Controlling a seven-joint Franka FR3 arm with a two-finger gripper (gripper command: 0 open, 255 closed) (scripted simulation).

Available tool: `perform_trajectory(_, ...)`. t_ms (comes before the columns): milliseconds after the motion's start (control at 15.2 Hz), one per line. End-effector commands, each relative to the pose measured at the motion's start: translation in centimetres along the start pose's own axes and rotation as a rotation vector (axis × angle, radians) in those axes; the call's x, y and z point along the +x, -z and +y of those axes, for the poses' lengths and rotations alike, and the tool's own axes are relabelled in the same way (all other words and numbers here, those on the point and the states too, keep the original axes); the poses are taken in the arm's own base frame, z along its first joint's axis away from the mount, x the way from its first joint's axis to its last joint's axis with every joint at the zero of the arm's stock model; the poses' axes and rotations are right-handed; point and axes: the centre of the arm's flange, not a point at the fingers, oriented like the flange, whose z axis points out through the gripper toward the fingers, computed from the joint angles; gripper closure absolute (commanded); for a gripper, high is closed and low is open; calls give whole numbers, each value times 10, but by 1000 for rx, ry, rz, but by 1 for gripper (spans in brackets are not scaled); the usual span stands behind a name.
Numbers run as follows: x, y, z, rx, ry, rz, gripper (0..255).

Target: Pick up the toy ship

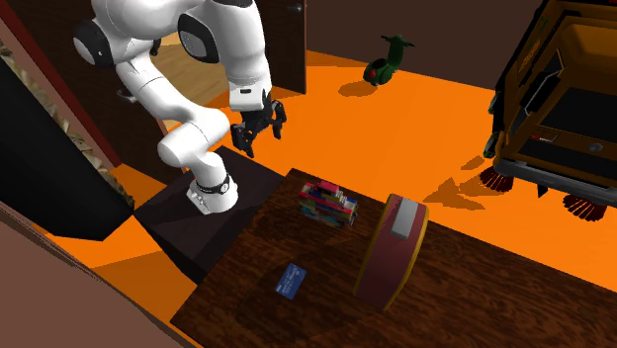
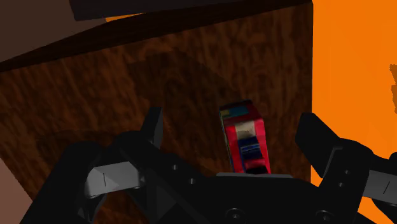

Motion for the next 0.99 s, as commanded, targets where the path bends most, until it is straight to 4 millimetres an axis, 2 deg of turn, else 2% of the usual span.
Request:
perform_trajectory(0, 0, 0, 0, 0, 0, 0, 0)
perform_trajectory(924, 153, -89, -82, -89, 246, -45, 0)
